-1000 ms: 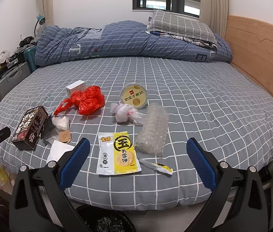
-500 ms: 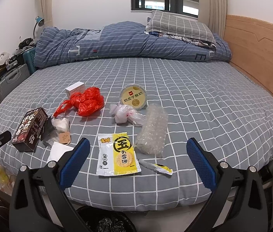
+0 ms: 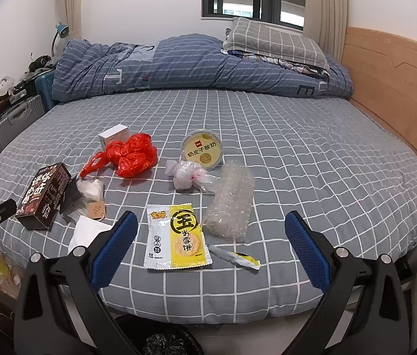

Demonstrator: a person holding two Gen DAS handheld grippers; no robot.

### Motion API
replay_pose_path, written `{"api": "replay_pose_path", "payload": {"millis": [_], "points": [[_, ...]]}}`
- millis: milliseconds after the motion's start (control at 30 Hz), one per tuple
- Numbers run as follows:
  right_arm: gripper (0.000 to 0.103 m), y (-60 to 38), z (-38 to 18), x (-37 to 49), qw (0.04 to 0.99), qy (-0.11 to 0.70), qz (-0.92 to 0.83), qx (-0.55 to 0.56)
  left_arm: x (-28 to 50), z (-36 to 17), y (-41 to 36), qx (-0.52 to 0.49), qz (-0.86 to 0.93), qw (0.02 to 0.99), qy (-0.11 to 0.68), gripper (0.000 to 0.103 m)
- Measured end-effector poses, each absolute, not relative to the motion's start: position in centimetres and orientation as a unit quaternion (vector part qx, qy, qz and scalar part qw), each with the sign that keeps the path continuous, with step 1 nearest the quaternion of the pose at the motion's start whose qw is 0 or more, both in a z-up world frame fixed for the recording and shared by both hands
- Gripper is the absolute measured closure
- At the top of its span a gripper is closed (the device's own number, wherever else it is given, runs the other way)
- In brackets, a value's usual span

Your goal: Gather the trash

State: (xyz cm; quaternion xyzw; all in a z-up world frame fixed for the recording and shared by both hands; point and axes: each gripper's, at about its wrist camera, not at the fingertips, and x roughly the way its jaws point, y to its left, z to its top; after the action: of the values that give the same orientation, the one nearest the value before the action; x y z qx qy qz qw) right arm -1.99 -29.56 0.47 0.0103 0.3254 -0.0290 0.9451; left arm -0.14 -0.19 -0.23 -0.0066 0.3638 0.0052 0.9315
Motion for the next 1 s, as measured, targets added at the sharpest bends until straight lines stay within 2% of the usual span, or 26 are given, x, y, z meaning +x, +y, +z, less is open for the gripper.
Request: {"api": "replay_pose_path", "payload": {"millis": [1000], "points": [[0.007, -29.72, 0.51, -2.01, 0.945, 0.325, -0.03, 0.01, 0.04, -0.45, -0.33, -0.009, 0.003, 0.928, 0.371, 0.005]]}}
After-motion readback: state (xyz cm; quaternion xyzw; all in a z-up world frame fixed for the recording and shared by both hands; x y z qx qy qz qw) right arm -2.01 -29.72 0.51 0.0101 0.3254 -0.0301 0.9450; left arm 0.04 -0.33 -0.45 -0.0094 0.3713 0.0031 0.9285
